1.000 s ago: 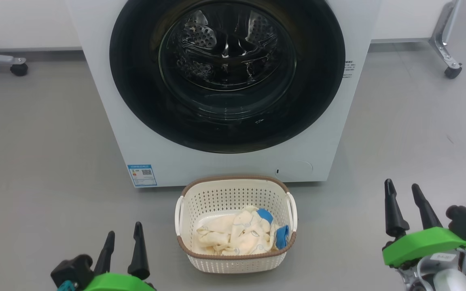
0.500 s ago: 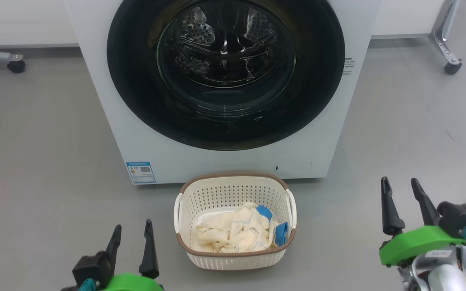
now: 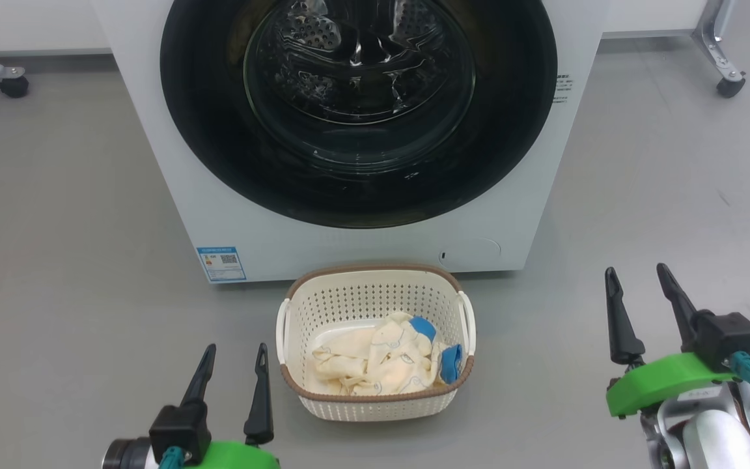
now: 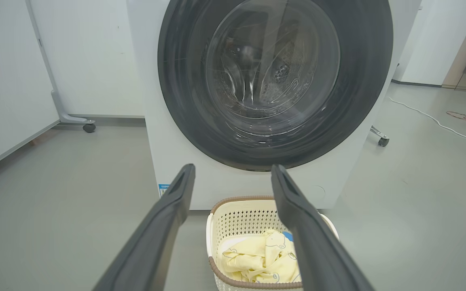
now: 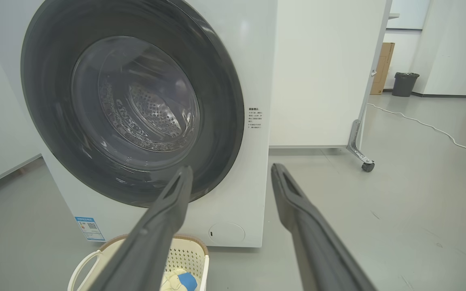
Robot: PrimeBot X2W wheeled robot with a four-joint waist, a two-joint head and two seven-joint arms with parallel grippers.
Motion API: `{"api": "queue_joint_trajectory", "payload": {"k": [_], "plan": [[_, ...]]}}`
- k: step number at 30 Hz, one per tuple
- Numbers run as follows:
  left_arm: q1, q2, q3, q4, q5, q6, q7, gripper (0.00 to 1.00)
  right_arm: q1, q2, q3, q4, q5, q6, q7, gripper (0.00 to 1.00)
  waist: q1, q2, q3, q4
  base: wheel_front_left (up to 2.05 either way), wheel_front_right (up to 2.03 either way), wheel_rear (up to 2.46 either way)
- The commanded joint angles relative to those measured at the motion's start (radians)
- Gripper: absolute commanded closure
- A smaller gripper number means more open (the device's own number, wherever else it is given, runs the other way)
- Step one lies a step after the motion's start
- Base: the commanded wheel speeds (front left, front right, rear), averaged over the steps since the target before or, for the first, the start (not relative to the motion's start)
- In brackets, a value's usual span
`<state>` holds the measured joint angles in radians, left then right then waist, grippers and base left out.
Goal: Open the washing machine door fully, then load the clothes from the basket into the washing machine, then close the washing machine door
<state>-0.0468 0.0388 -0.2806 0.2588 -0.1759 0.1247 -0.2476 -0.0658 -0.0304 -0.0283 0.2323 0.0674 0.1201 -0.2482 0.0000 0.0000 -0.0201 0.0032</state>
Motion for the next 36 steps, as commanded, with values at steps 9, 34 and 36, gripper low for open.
{"api": "queue_joint_trajectory", "payload": {"k": [9,34,36], "plan": [[-0.057,0.011,0.036,-0.037,0.013,0.018,-0.014,0.00,-0.059,-0.020,0.025,-0.040,0.004,0.011,-0.012,0.00,0.0000,0.0000,0.001,0.001,0.00,0.00,0.00],[-0.057,0.011,0.021,-0.020,0.002,0.000,-0.014,0.00,-0.064,-0.020,0.030,-0.034,0.024,0.011,-0.013,0.00,0.0000,0.0000,-0.005,0.004,0.17,0.17,-0.33],[-0.058,0.011,0.019,-0.019,0.004,0.000,-0.014,0.00,-0.064,-0.020,0.031,-0.033,0.025,0.011,-0.013,0.00,0.0000,0.0000,-0.006,0.004,0.86,0.86,-1.72]]}}
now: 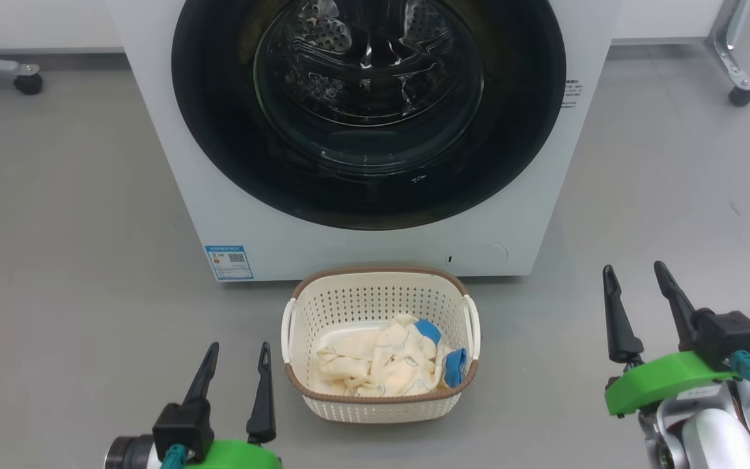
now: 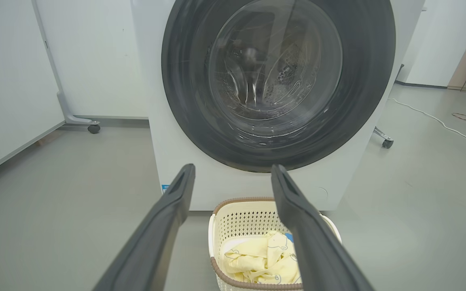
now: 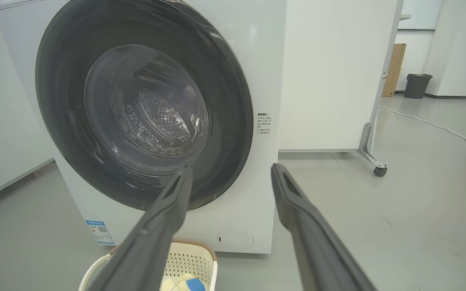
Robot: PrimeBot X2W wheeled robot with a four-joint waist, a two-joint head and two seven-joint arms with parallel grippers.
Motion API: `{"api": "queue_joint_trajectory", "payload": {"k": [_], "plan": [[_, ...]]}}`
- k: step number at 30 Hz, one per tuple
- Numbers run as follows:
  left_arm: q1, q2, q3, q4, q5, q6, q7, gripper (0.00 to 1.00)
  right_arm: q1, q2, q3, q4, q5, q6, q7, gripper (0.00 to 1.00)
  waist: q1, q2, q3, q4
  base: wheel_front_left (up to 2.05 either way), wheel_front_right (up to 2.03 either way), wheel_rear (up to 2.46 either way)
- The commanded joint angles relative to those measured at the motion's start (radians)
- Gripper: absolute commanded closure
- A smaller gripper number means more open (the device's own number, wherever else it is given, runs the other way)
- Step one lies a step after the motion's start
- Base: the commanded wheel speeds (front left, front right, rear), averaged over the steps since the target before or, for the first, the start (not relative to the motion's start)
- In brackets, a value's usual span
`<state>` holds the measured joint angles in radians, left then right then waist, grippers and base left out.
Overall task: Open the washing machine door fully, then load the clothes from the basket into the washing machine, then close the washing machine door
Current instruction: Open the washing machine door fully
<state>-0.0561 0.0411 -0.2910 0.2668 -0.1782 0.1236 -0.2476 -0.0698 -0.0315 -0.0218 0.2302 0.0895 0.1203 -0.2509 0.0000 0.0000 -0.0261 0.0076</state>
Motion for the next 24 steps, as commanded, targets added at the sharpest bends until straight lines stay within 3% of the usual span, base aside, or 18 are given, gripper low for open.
{"api": "queue_joint_trajectory", "payload": {"k": [1,24], "plan": [[-0.049,0.009,0.030,-0.028,0.006,0.002,-0.014,0.00,-0.060,-0.019,0.025,-0.031,0.004,0.010,-0.011,0.00,0.0000,0.0000,-0.001,0.000,0.98,0.98,-1.95],[-0.051,0.009,0.035,-0.032,-0.007,0.000,-0.014,0.00,-0.058,-0.019,0.027,-0.029,0.015,0.010,-0.011,0.00,0.0000,0.0000,-0.011,-0.004,1.22,1.22,-2.44]]}}
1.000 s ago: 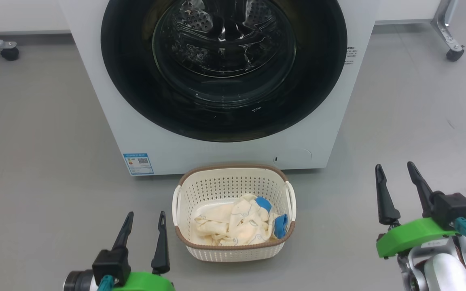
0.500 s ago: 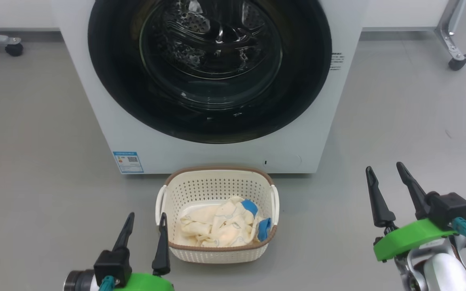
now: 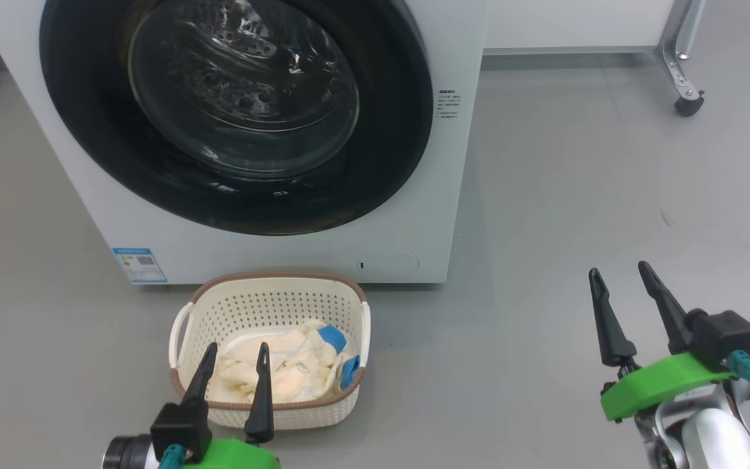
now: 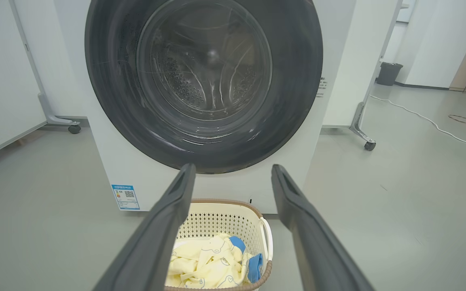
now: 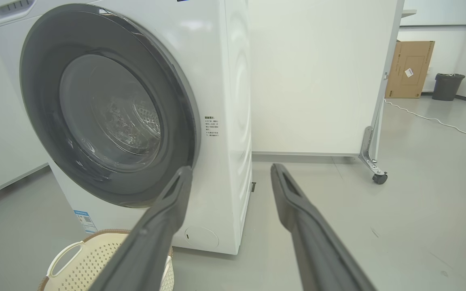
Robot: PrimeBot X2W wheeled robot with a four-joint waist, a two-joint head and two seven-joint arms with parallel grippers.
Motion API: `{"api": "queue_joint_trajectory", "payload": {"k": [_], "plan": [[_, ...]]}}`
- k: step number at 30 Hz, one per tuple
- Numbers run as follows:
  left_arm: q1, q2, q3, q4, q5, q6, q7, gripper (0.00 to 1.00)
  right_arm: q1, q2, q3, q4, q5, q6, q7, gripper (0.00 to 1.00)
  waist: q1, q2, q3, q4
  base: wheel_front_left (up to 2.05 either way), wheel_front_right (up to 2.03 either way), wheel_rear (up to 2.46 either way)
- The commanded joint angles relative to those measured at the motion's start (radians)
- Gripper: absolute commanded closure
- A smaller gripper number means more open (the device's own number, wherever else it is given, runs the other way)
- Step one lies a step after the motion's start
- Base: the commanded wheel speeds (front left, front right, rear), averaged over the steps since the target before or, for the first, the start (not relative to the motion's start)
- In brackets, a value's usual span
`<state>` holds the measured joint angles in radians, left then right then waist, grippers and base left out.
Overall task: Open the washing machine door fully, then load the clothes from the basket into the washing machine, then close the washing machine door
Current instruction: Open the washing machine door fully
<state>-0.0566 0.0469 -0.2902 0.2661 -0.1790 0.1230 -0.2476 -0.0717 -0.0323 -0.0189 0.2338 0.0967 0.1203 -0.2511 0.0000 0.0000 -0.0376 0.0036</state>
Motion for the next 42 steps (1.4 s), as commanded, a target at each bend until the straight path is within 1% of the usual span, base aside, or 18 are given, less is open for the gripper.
{"api": "queue_joint_trajectory", "payload": {"k": [1,3,5,7,17,42], "plan": [[-0.051,0.003,0.035,-0.032,-0.007,0.001,-0.014,0.00,-0.056,-0.018,0.024,-0.033,0.008,0.010,-0.011,0.00,0.0000,0.0000,0.000,0.000,1.23,1.23,-2.46],[-0.053,0.003,0.044,-0.054,-0.021,0.008,-0.014,0.00,-0.054,-0.018,0.025,-0.033,0.008,0.010,-0.011,0.00,0.0000,0.0000,0.001,0.001,1.21,1.20,-2.41],[-0.051,0.003,0.056,-0.062,-0.012,0.031,-0.014,0.00,-0.053,-0.018,0.027,-0.031,0.010,0.010,-0.011,0.00,0.0000,0.0000,0.001,0.000,1.07,1.07,-2.13],[-0.048,0.003,0.055,-0.066,-0.017,0.033,-0.014,0.00,-0.053,-0.018,0.027,-0.029,0.013,0.010,-0.011,0.00,0.0000,0.0000,0.000,0.000,0.91,0.91,-1.82],[-0.040,0.003,0.039,-0.061,-0.013,0.020,-0.014,0.00,-0.053,-0.018,0.028,-0.026,0.019,0.010,-0.011,0.00,0.0000,0.0000,-0.009,0.001,0.48,0.48,-0.95],[-0.036,0.003,0.044,-0.039,-0.002,0.004,-0.014,0.00,-0.048,-0.018,0.035,-0.024,0.029,0.010,-0.011,0.00,0.0000,0.0000,-0.019,-0.001,0.00,0.00,-0.01]]}}
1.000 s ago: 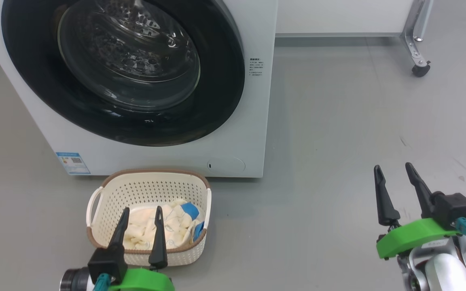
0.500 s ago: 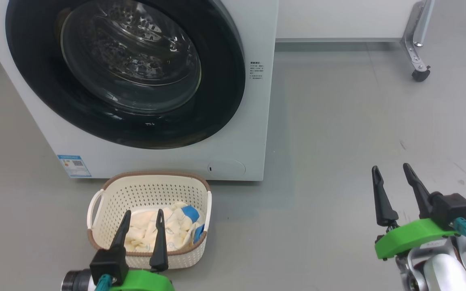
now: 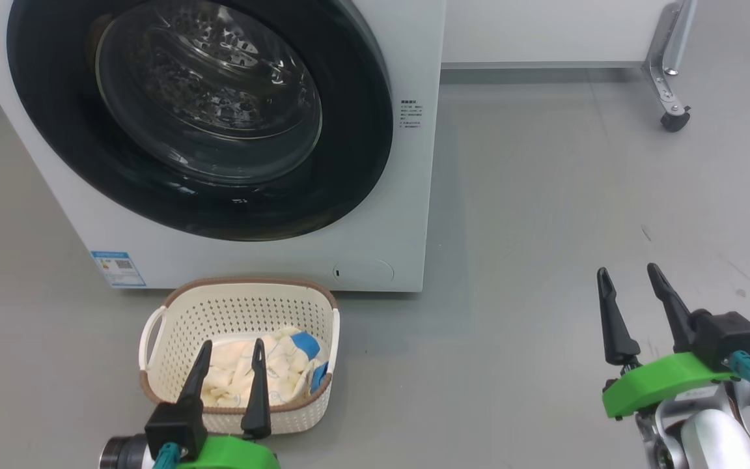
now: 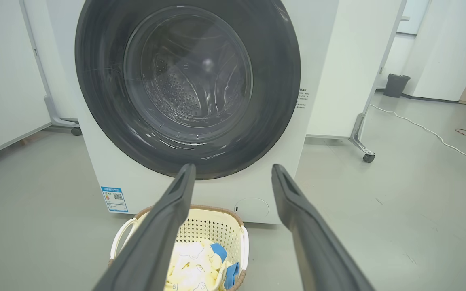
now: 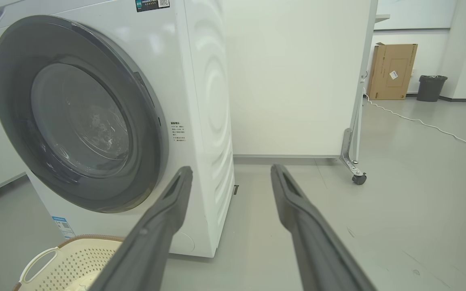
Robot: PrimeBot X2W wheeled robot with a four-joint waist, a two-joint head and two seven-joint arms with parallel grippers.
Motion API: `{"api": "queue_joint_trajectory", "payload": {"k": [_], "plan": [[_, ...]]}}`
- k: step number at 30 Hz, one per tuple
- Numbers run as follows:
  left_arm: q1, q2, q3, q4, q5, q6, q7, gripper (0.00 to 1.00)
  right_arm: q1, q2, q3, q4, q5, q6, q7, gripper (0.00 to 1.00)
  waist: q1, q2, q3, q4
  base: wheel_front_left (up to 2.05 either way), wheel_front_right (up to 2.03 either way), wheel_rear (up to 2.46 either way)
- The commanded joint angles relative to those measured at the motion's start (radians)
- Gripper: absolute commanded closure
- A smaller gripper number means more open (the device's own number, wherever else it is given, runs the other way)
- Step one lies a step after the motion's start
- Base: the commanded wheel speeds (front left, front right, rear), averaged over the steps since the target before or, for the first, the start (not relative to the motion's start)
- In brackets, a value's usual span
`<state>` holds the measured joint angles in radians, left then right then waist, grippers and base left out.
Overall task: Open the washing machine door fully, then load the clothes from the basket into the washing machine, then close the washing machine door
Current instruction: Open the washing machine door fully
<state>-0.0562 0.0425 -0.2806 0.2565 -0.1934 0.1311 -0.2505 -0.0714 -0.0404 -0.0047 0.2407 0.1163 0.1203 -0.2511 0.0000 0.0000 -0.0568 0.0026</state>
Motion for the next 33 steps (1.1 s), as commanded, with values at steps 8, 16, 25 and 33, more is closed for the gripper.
{"api": "queue_joint_trajectory", "payload": {"k": [8,16,25,33], "plan": [[-0.039,0.008,0.034,-0.026,0.003,-0.006,-0.011,0.00,-0.047,-0.010,0.015,-0.033,0.010,0.010,-0.011,0.00,0.0000,0.0000,0.004,0.003,0.00,0.00,0.00],[-0.040,0.008,0.035,-0.026,0.003,-0.004,-0.011,0.00,-0.049,-0.010,0.013,-0.033,0.013,0.010,-0.011,0.00,0.0000,0.0000,0.007,0.002,0.00,0.00,0.00],[-0.044,0.008,0.032,-0.024,0.000,-0.006,-0.011,0.00,-0.049,-0.010,0.013,-0.027,0.021,0.010,-0.011,0.33,0.0000,0.0000,0.012,0.002,0.00,0.00,0.00],[-0.045,0.008,0.027,-0.023,-0.006,-0.003,-0.011,0.00,-0.051,-0.010,0.014,-0.016,0.100,0.010,-0.011,1.00,0.0000,0.0000,0.020,0.008,0.00,0.00,0.00]]}}
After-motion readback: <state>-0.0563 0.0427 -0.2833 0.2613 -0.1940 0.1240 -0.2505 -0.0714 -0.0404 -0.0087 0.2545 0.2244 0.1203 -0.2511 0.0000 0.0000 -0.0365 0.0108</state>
